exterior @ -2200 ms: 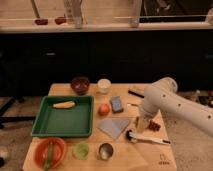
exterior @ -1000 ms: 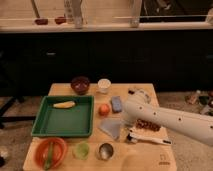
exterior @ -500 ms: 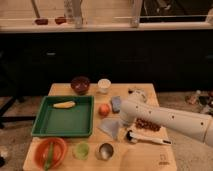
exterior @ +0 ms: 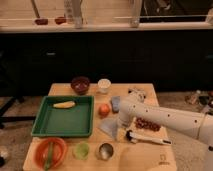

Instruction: Place towel in paper cup

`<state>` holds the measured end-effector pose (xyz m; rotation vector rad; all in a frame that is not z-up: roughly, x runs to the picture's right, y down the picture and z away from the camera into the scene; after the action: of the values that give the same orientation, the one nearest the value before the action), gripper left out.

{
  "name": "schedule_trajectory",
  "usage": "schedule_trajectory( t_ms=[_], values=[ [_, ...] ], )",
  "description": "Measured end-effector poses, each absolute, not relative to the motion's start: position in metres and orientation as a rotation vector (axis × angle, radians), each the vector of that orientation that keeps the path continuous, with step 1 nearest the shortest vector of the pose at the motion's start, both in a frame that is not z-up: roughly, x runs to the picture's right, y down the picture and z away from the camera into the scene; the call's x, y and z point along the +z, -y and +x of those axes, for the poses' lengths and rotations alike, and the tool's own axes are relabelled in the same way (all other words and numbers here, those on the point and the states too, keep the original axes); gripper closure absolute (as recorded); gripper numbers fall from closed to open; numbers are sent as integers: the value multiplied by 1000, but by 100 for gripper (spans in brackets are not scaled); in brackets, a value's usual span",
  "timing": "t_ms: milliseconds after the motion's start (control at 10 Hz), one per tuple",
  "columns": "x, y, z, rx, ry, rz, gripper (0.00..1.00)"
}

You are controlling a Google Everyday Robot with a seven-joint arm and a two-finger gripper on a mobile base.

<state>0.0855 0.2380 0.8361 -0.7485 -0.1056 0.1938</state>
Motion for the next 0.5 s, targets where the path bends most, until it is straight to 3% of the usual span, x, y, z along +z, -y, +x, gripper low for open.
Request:
schedule_trajectory(
  t_ms=[200, 500],
  values=[
    [840, -241, 89, 195, 108, -761, 32],
    [841, -241, 94, 206, 111, -769, 62]
  ],
)
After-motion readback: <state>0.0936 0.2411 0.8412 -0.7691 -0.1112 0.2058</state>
